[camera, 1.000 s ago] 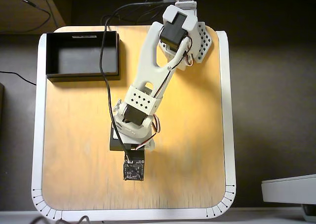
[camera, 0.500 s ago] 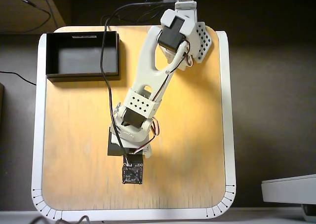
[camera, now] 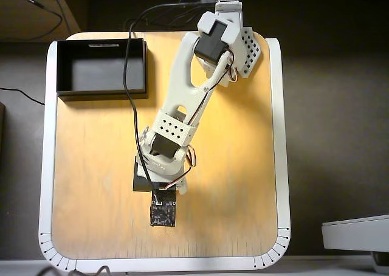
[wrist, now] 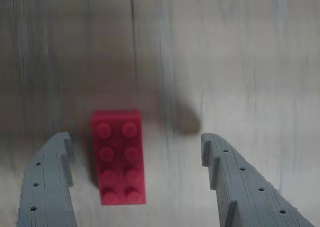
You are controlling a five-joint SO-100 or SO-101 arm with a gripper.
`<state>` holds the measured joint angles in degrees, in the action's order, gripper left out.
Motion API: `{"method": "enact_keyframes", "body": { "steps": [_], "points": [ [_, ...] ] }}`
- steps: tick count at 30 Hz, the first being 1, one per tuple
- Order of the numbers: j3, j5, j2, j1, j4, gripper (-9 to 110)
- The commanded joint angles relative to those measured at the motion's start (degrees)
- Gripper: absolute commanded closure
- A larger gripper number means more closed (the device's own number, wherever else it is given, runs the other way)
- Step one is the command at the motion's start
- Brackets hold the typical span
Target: Grasp a lego block and put it in the bin.
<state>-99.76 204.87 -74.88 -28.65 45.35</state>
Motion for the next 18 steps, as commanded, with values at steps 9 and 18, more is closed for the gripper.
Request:
{"method": "enact_keyframes", "body": {
  "steps": [9, 18],
  "points": [
    [6.77, -0.62, -1.05, 1.32, 2.37, 82],
    [6.77, -1.05, -1.05, 1.32, 3.08, 101]
  ]
}}
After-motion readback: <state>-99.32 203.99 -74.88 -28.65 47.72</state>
